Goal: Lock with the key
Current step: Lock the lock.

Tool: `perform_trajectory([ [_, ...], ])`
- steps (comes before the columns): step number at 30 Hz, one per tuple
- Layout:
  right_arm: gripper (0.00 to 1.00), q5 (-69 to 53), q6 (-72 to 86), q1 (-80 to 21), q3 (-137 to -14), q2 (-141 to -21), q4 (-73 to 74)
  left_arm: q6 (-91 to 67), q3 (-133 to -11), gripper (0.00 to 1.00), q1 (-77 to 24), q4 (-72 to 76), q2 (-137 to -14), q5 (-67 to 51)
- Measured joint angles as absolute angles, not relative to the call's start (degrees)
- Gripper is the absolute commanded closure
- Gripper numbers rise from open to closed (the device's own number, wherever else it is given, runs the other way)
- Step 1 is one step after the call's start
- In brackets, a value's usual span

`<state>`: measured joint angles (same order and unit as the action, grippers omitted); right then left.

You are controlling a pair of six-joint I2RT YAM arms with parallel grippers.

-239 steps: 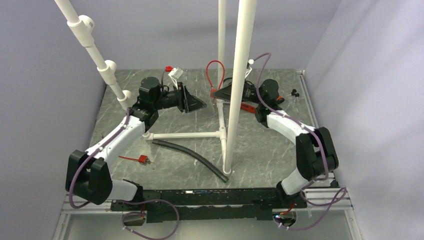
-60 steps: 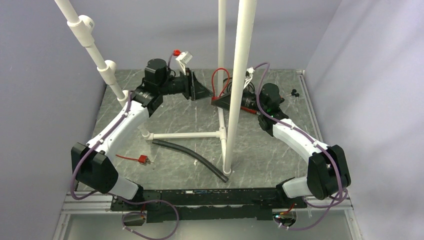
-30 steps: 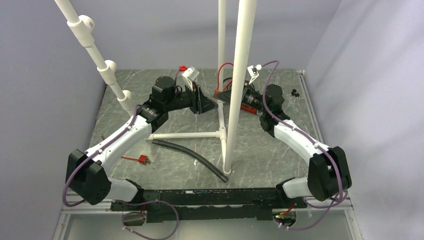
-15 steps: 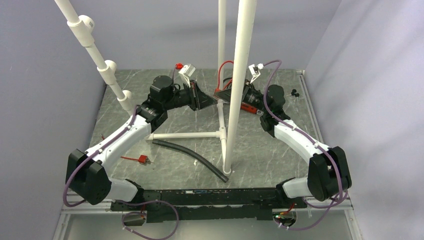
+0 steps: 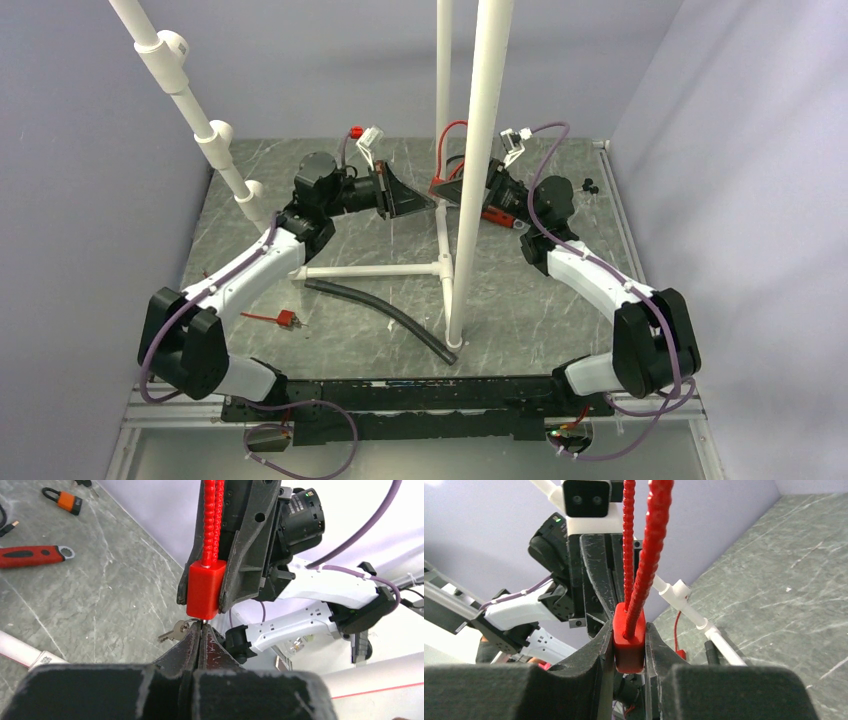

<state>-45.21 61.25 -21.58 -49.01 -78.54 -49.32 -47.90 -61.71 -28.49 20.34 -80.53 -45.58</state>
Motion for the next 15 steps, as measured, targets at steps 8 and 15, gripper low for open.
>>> perform_trajectory([
  [8,1.00,-50.3,61.0,-21.6,-49.0,-79.0,-53.2,-52.7,-60.2,0.73,-27.2,26.4,-81.1,-52.4],
  [15,1.00,-57.7,53.1,-21.1,-49.0,-77.4,-49.5,-43.7,-59.7,0.48,-24.9,18.2,-77.5,-56.9],
])
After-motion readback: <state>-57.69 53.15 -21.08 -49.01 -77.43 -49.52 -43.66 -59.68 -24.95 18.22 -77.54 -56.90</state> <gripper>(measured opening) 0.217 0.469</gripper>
